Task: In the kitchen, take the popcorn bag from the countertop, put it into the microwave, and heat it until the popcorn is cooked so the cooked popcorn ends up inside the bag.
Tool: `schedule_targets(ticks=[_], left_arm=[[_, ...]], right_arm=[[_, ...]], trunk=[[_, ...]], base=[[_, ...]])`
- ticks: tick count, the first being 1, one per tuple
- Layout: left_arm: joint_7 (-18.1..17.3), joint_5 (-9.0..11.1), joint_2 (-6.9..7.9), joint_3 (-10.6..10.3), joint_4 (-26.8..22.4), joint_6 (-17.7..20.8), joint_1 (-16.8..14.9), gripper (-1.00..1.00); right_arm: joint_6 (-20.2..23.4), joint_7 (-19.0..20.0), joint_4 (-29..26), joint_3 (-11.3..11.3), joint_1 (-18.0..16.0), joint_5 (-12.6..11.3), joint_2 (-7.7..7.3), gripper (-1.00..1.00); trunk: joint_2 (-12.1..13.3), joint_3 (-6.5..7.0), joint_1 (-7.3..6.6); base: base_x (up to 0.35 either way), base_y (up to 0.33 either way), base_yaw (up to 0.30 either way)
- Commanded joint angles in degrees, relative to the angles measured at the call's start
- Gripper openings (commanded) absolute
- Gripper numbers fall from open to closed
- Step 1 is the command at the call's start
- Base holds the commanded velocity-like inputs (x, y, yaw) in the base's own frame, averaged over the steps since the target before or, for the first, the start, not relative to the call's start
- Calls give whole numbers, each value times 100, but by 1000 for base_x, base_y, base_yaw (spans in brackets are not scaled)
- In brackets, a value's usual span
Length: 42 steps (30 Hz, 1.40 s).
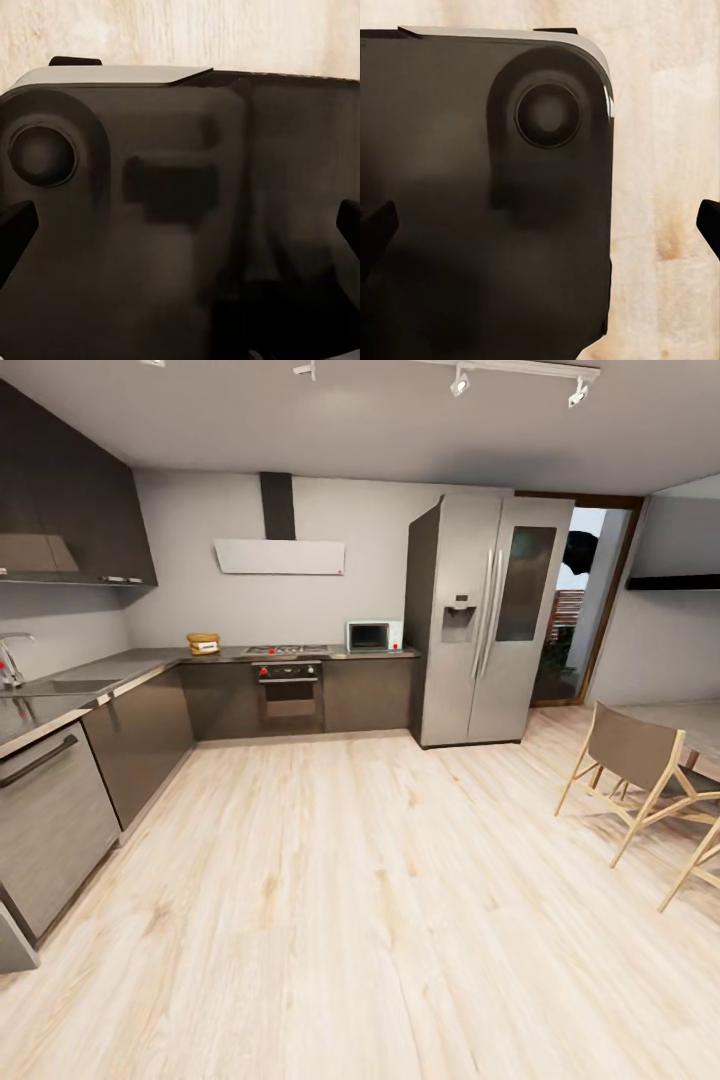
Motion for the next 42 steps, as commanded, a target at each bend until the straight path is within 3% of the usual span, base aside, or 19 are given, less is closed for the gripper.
schedule_targets(ticks=[1,9,42], left_arm=[[-1,30,-1,0,4,-17,-2,100],[-29,36,-1,-4,13,0,-2,100],[-30,73,2,-9,31,58,-2,100]], right_arm=[[-20,-7,1,-2,0,-8,2,100],[-11,-7,1,14,0,34,-3,100],[7,-7,1,34,1,54,-3,100]], trunk=[[-2,-4,0],[-2,-4,0],[-2,-4,0]], base=[[0,0,1],[91,0,0],[319,0,0]])
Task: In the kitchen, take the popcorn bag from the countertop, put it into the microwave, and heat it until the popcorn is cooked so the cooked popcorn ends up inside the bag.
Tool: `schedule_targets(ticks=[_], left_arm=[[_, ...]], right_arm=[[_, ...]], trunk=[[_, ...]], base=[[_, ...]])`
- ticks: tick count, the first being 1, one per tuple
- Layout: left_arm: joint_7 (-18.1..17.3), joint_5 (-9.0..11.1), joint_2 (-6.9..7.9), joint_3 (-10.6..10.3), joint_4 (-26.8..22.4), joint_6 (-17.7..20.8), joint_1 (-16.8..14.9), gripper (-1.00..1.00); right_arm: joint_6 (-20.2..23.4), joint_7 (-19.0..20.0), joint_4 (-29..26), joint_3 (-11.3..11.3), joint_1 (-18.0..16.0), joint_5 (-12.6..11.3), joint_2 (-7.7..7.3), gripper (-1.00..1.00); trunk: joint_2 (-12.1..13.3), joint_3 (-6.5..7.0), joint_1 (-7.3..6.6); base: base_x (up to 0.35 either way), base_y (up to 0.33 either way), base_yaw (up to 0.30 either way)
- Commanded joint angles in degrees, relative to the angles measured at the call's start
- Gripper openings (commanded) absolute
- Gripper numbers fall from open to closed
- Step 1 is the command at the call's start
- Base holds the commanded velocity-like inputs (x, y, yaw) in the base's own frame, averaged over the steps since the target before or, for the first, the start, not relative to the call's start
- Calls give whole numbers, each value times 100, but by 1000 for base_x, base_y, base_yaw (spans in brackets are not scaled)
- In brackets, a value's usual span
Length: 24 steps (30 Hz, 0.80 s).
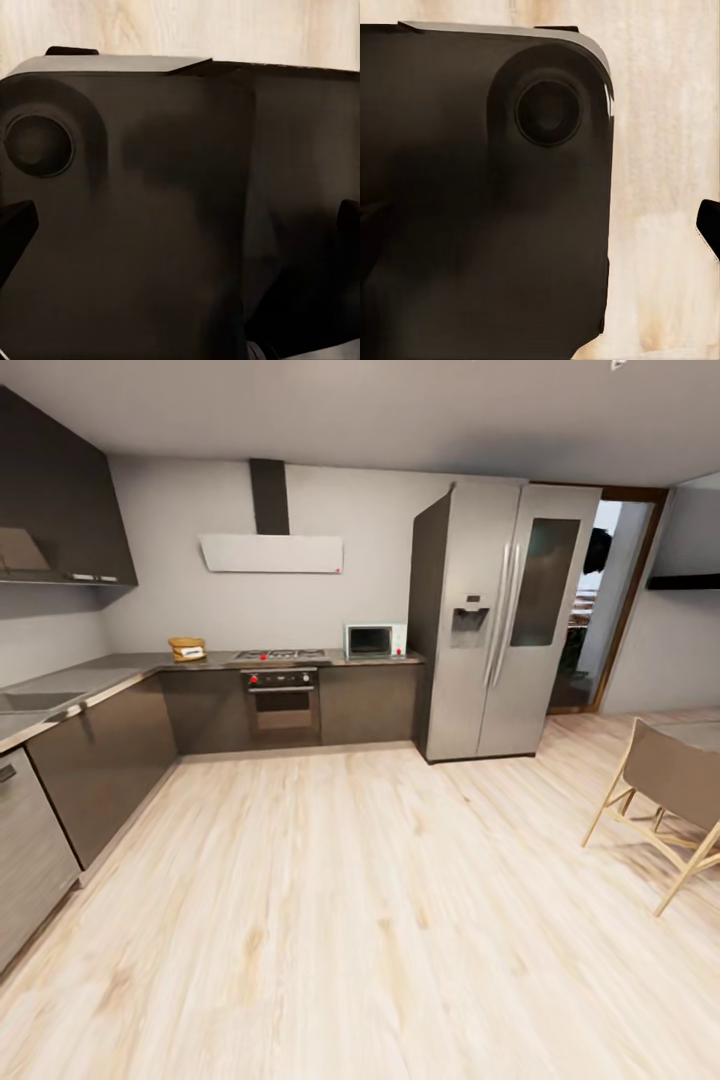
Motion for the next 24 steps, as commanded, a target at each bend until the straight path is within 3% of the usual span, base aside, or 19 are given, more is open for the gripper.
schedule_targets(ticks=[1,11,24], left_arm=[[-2,37,-3,-1,2,-10,-2,100],[7,43,3,-3,2,-3,-2,100],[32,45,-2,-8,2,7,-2,100]], right_arm=[[-23,-7,1,0,-1,-3,0,100],[-28,-7,1,6,-1,-3,0,100],[-28,-7,1,6,2,-3,0,100]], trunk=[[-2,-4,3],[-2,-4,3],[-2,-4,3]], base=[[322,0,0],[322,-8,0],[322,-109,0]])
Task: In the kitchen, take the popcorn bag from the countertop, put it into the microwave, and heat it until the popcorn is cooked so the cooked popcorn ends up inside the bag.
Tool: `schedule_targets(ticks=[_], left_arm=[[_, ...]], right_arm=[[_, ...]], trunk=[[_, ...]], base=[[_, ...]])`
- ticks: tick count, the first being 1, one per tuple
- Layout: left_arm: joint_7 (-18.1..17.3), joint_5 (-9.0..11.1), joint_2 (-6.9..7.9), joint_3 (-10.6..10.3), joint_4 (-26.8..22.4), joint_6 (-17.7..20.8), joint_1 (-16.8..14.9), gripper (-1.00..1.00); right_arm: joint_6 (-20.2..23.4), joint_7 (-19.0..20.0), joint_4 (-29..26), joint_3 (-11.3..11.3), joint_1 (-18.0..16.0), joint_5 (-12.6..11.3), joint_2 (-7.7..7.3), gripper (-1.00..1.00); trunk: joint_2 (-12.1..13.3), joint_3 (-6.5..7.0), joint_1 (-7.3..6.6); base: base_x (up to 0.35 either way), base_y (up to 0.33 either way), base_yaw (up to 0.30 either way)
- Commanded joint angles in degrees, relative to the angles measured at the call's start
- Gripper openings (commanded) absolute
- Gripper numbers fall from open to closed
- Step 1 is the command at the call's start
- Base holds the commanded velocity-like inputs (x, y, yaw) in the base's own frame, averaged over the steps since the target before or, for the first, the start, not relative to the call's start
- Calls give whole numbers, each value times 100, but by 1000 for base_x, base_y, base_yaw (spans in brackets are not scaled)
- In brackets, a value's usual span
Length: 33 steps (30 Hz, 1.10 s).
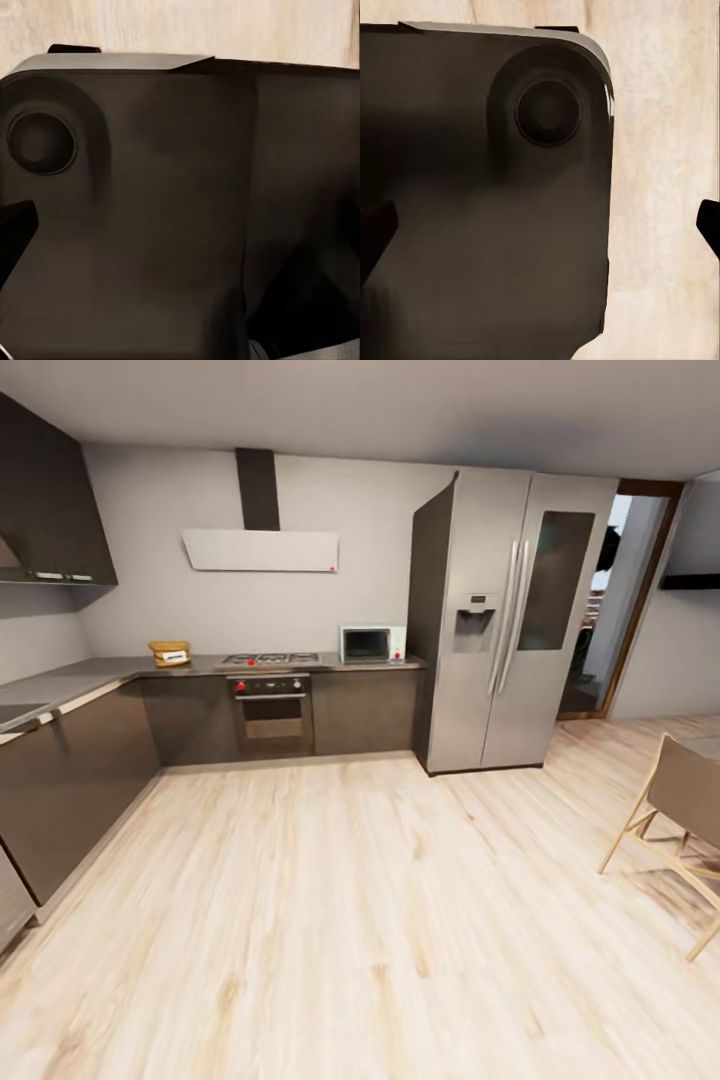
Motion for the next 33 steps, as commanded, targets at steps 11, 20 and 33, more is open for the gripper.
schedule_targets(ticks=[11,20,33], left_arm=[[3,37,6,-1,2,-18,-2,100],[11,37,22,4,2,-17,-2,100],[12,38,23,4,2,-9,-2,100]], right_arm=[[-20,-7,1,0,-4,6,0,100],[-20,-7,1,-2,-4,6,0,100],[-18,-7,1,0,-4,-1,2,100]], trunk=[[-2,-4,3],[-2,-4,3],[-2,-4,3]], base=[[322,-131,0],[322,-111,0],[322,-23,0]])
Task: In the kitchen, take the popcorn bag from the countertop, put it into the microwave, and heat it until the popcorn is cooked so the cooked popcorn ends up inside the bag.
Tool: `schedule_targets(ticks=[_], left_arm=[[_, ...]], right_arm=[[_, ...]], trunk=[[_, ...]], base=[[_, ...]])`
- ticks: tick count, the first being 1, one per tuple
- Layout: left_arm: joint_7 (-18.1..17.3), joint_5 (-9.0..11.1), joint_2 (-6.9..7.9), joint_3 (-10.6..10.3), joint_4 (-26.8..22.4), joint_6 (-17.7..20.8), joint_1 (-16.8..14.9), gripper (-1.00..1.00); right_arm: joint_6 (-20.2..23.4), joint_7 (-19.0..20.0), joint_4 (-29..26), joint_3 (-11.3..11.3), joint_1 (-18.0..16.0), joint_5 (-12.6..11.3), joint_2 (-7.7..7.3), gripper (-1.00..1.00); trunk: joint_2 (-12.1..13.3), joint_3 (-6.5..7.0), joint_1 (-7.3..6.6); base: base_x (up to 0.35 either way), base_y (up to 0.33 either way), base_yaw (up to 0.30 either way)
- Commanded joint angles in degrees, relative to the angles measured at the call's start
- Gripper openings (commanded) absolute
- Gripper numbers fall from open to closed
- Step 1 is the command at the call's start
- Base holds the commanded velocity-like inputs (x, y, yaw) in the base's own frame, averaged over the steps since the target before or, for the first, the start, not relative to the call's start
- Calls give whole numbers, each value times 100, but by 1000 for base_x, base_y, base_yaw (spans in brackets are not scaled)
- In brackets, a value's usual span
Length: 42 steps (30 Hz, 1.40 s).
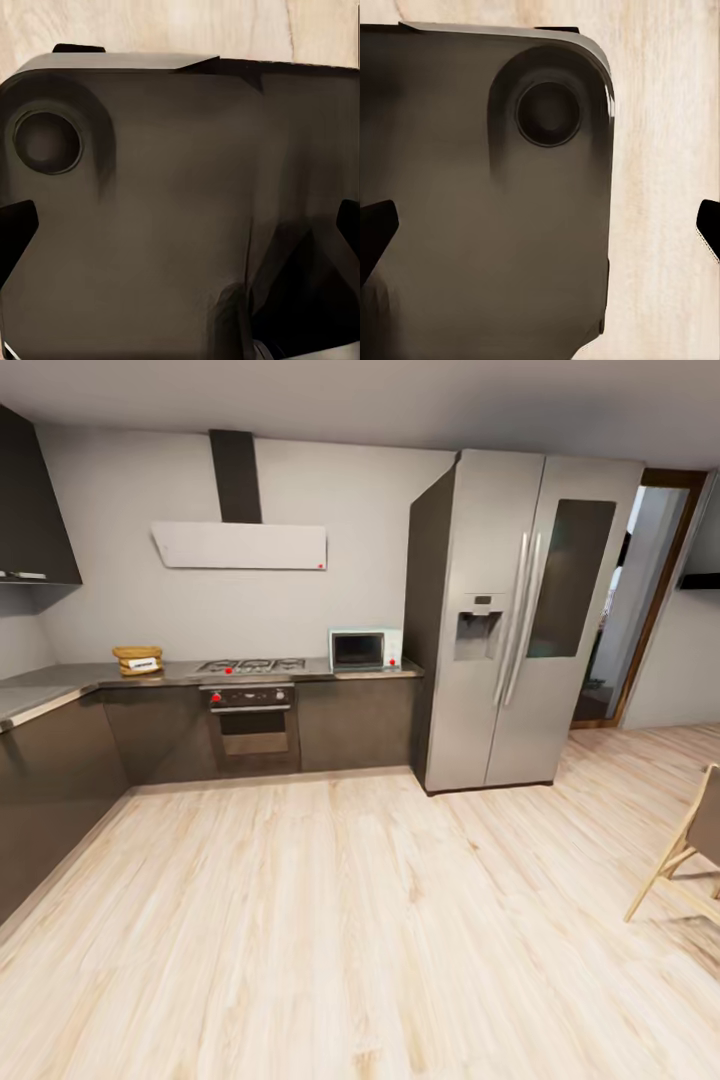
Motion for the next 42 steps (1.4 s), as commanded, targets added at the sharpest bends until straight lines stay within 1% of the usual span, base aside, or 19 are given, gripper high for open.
schedule_targets(ticks=[1,17,23,42], left_arm=[[3,37,-1,-2,2,-16,-2,100],[3,38,-1,-2,10,-15,-2,100],[-6,37,3,-2,1,92,-2,100],[-6,37,-1,-2,2,98,-2,100]], right_arm=[[-19,-7,1,0,0,-3,1,100],[-22,-7,1,0,0,1,-2,100],[-22,-7,1,0,0,3,-2,100],[-22,-7,1,0,0,3,-2,100]], trunk=[[-2,-4,3],[-2,-4,3],[-2,-4,3],[-2,-4,3]], base=[[322,0,0],[322,0,0],[322,0,0],[322,0,0]])
